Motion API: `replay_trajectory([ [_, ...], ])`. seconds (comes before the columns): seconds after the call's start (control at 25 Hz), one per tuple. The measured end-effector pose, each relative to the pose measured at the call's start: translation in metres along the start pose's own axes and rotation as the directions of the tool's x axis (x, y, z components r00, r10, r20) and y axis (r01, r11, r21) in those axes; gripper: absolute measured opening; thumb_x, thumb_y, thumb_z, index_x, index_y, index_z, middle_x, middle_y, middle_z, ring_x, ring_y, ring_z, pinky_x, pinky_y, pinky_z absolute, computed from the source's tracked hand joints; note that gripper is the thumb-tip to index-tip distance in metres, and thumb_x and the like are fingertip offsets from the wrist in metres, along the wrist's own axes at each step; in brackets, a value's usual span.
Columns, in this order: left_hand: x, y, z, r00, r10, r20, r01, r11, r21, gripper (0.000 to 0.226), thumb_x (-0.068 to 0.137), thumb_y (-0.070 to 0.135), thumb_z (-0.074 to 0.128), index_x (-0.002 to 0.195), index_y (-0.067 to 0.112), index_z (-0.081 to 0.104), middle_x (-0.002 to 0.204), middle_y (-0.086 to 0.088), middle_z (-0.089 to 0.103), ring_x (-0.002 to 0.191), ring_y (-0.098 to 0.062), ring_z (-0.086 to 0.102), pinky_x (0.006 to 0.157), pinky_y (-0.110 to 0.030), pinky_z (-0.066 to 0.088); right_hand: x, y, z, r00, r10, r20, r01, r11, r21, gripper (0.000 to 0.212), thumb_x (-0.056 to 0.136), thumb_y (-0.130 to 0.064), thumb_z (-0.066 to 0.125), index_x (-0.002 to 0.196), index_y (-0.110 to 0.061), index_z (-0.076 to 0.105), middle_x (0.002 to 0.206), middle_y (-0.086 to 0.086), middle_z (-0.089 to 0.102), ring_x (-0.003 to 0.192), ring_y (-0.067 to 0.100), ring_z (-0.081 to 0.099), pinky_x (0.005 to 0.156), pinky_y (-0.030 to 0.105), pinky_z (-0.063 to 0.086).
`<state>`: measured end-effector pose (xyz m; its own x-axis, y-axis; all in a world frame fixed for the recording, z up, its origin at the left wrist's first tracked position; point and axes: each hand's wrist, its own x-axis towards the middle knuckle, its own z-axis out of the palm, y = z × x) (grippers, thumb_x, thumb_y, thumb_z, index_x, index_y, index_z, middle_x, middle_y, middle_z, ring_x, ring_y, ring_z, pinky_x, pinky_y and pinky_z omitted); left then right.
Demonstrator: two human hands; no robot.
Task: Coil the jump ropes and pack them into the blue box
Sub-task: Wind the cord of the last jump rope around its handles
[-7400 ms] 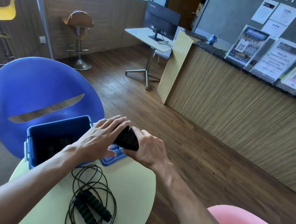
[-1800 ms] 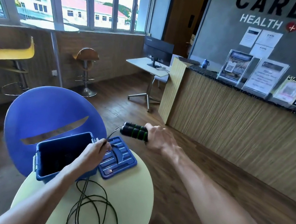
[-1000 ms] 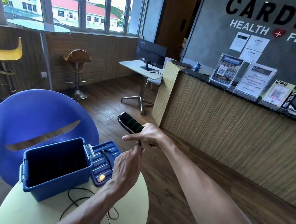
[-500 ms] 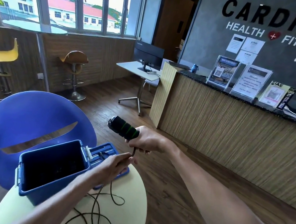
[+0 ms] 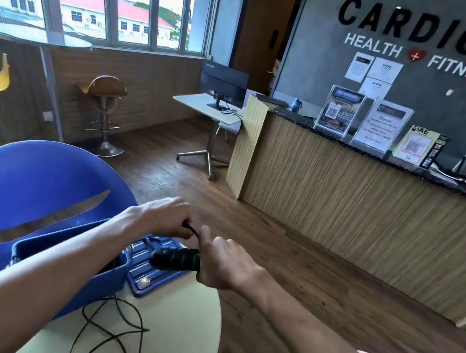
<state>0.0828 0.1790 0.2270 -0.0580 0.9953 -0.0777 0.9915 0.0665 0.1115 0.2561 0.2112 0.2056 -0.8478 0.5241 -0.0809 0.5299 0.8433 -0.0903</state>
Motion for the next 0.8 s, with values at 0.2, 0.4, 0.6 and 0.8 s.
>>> replay_trajectory([
  [0.2, -0.016, 0.076, 0.006, 0.987, -0.144, -0.076, 0.149, 0.987, 0.067, 0.012, 0.09, 0.009, 0.046, 0.094, 0.014, 0.057, 0.103, -0.009, 0.067, 0.098, -0.028, 0.064, 0.069, -0.033, 0.044, 0.021, 0.017, 0.027, 0.963, 0.258, -0.073, -0.243, 0.955, 0.172, 0.035, 0.096, -0.014, 0.047, 0.126, -0.004, 0.03, 0.115, 0.022, 0.066, 0.111, 0.044, 0.062, 0.077, 0.043, 0.043],
  [0.4, -0.033, 0.11, 0.053, 0.854, -0.328, -0.404, 0.279, 0.944, -0.177, 0.03, 0.095, 0.002, 0.037, 0.123, 0.008, 0.047, 0.114, -0.006, 0.051, 0.106, -0.023, 0.058, 0.082, -0.031, 0.044, 0.035, 0.031, 0.025, 0.946, 0.212, -0.246, -0.191, 0.976, 0.108, 0.04, 0.1, -0.016, 0.042, 0.136, -0.008, 0.026, 0.108, 0.022, 0.068, 0.098, 0.044, 0.066, 0.07, 0.042, 0.039],
  [0.6, -0.036, 0.097, 0.09, 0.688, -0.654, -0.313, 0.011, 0.441, -0.897, 0.023, 0.1, 0.016, 0.047, 0.105, 0.01, 0.069, 0.088, -0.003, 0.065, 0.078, -0.021, 0.062, 0.071, -0.035, 0.049, 0.039, 0.029, 0.03, 0.952, 0.185, -0.243, -0.168, 0.982, 0.086, 0.052, 0.094, -0.021, 0.056, 0.137, -0.014, 0.028, 0.104, 0.021, 0.069, 0.093, 0.044, 0.067, 0.067, 0.042, 0.039],
  [0.8, -0.031, 0.084, 0.085, 0.799, -0.437, 0.413, 0.053, -0.633, -0.772, 0.028, 0.1, 0.02, 0.051, 0.077, 0.006, 0.059, 0.061, -0.003, 0.05, 0.045, -0.009, 0.039, 0.04, -0.018, 0.037, 0.044, 0.022, 0.037, 0.96, 0.146, -0.238, -0.169, 0.983, -0.078, 0.05, 0.101, -0.007, 0.038, 0.148, -0.014, 0.021, 0.109, 0.018, 0.069, 0.095, 0.039, 0.069, 0.068, 0.044, 0.044],
])
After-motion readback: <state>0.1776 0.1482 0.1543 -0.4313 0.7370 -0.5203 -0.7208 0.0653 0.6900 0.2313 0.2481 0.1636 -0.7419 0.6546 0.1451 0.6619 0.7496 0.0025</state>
